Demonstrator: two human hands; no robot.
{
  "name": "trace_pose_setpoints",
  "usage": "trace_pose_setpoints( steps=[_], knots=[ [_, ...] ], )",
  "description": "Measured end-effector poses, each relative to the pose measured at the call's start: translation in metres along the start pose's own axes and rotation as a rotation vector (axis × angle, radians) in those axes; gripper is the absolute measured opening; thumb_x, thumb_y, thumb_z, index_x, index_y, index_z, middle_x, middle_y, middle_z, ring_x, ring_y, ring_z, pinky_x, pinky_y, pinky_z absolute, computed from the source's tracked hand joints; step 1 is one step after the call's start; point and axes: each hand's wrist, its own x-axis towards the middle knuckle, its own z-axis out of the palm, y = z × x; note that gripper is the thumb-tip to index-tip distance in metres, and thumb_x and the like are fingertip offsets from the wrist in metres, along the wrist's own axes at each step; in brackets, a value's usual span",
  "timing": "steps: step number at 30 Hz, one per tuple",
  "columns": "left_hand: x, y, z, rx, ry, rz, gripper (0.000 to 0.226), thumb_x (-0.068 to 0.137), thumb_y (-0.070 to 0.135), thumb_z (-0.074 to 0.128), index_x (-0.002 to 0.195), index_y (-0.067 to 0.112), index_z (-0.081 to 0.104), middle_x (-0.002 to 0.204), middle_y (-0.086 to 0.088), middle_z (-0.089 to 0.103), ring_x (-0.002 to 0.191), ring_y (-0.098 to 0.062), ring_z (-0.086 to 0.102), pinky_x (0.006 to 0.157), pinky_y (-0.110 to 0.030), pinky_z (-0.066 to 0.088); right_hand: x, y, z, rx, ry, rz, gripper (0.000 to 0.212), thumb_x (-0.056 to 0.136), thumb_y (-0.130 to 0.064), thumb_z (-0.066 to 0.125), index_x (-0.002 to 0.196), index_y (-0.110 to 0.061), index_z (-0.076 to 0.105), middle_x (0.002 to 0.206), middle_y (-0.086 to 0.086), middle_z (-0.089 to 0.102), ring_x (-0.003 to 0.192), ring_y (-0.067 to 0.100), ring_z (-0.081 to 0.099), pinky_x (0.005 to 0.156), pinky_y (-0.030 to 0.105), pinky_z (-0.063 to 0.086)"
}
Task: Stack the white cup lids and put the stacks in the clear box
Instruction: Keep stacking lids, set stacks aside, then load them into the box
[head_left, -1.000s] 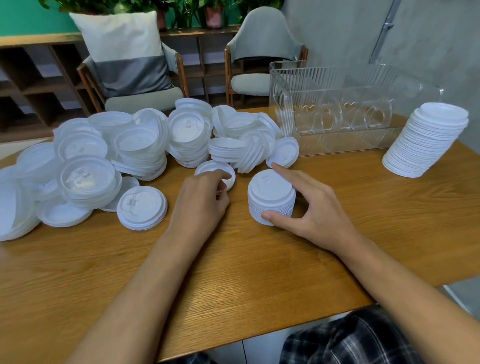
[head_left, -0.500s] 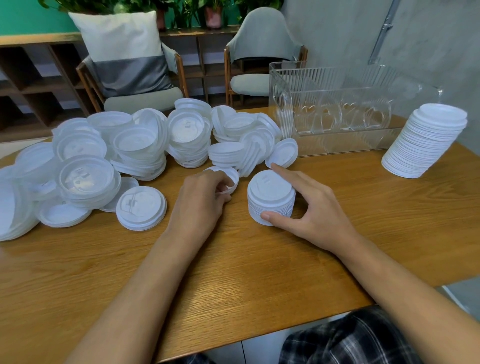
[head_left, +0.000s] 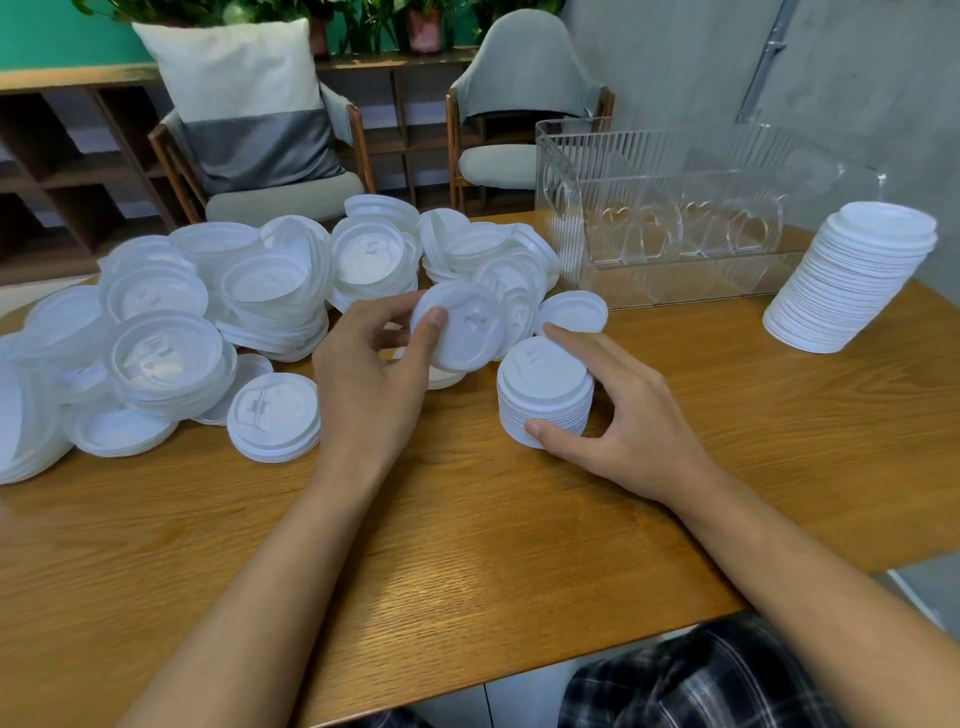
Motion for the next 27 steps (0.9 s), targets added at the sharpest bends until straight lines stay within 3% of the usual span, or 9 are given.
trace_pose_setpoints(
  steps=[2, 5, 10, 13, 16, 19, 23, 25, 27],
  knots=[
    [0.001, 0.002, 0.001, -0.130, -0.074, -0.136, 0.025, 0.100, 0.034, 0.071, 0.120, 0.021, 0.078, 0.102, 0.000, 0.078, 0.089, -0.012, 0.076, 0.082, -0.040, 0.065, 0.000, 0.000, 0.000, -0.001, 0.000, 0.001, 0.083, 0.082, -0.049, 0.083, 0.153, -0.023, 0.049, 0.147, -0.013, 0.053, 0.139, -0.002, 0.045, 0.110, 0.011, 0.034],
    [0.000, 0.005, 0.004, -0.260, -0.164, -0.242, 0.027, 0.103, 0.028, 0.067, 0.126, 0.018, 0.075, 0.106, -0.017, 0.075, 0.095, -0.019, 0.077, 0.074, -0.033, 0.065, 0.000, -0.001, 0.000, -0.003, 0.003, 0.006, 0.082, 0.084, -0.053, 0.080, 0.153, -0.023, 0.049, 0.149, -0.014, 0.052, 0.139, -0.003, 0.044, 0.111, 0.011, 0.034],
    [-0.002, 0.009, 0.005, -0.457, -0.244, -0.364, 0.025, 0.105, 0.023, 0.064, 0.126, 0.015, 0.074, 0.107, -0.013, 0.079, 0.104, -0.026, 0.077, 0.074, -0.030, 0.063, 0.000, -0.004, -0.001, 0.028, -0.004, 0.022, 0.085, 0.084, -0.056, 0.077, 0.157, -0.028, 0.043, 0.147, -0.016, 0.052, 0.138, -0.004, 0.044, 0.110, 0.012, 0.036],
    [-0.010, 0.010, 0.011, -0.330, -0.316, -0.272, 0.024, 0.103, 0.025, 0.066, 0.127, 0.022, 0.072, 0.088, -0.027, 0.073, 0.078, -0.029, 0.078, 0.074, -0.040, 0.064, 0.000, -0.007, -0.002, 0.036, -0.022, 0.034, 0.092, 0.083, -0.056, 0.078, 0.161, -0.036, 0.033, 0.148, -0.016, 0.052, 0.138, -0.003, 0.045, 0.109, 0.011, 0.036],
    [-0.018, 0.009, 0.018, -0.121, -0.348, -0.110, 0.021, 0.102, 0.028, 0.067, 0.123, 0.027, 0.072, 0.058, -0.008, 0.067, 0.053, -0.020, 0.068, 0.062, -0.027, 0.054, 0.000, -0.008, -0.002, 0.042, -0.032, 0.009, 0.091, 0.085, -0.051, 0.081, 0.161, -0.036, 0.033, 0.149, -0.015, 0.052, 0.139, -0.004, 0.044, 0.110, 0.010, 0.035],
    [-0.024, 0.008, 0.023, 0.005, -0.367, -0.020, 0.019, 0.100, 0.036, 0.068, 0.117, 0.029, 0.073, 0.055, -0.001, 0.062, 0.051, -0.009, 0.060, 0.062, -0.020, 0.045, 0.000, -0.007, -0.001, 0.028, -0.019, -0.041, 0.082, 0.086, -0.048, 0.080, 0.156, -0.026, 0.045, 0.148, -0.011, 0.054, 0.139, 0.001, 0.047, 0.113, 0.017, 0.038],
    [-0.023, 0.008, 0.022, 0.108, -0.349, 0.056, 0.033, 0.091, 0.055, 0.069, 0.115, 0.032, 0.073, 0.076, 0.008, 0.064, 0.073, -0.003, 0.061, 0.070, -0.012, 0.043, 0.000, -0.006, -0.001, 0.022, -0.019, -0.046, 0.079, 0.085, -0.050, 0.080, 0.153, -0.025, 0.048, 0.147, -0.011, 0.054, 0.138, 0.000, 0.047, 0.112, 0.015, 0.037],
    [-0.020, 0.006, 0.018, 0.065, -0.436, 0.066, 0.047, 0.084, 0.058, 0.068, 0.126, 0.037, 0.069, 0.109, 0.015, 0.065, 0.104, 0.000, 0.063, 0.089, -0.021, 0.050, 0.000, -0.006, -0.001, 0.017, -0.020, -0.055, 0.079, 0.085, -0.050, 0.080, 0.153, -0.025, 0.048, 0.147, -0.011, 0.054, 0.138, -0.001, 0.047, 0.111, 0.014, 0.037],
    [-0.017, 0.007, 0.014, -0.016, -0.568, 0.053, 0.055, 0.083, 0.044, 0.071, 0.137, 0.038, 0.062, 0.131, 0.018, 0.063, 0.127, -0.001, 0.057, 0.106, -0.034, 0.050, 0.000, -0.006, -0.001, 0.019, -0.026, -0.055, 0.078, 0.085, -0.050, 0.080, 0.153, -0.027, 0.047, 0.148, -0.012, 0.053, 0.139, -0.001, 0.046, 0.111, 0.013, 0.036]
  ],
)
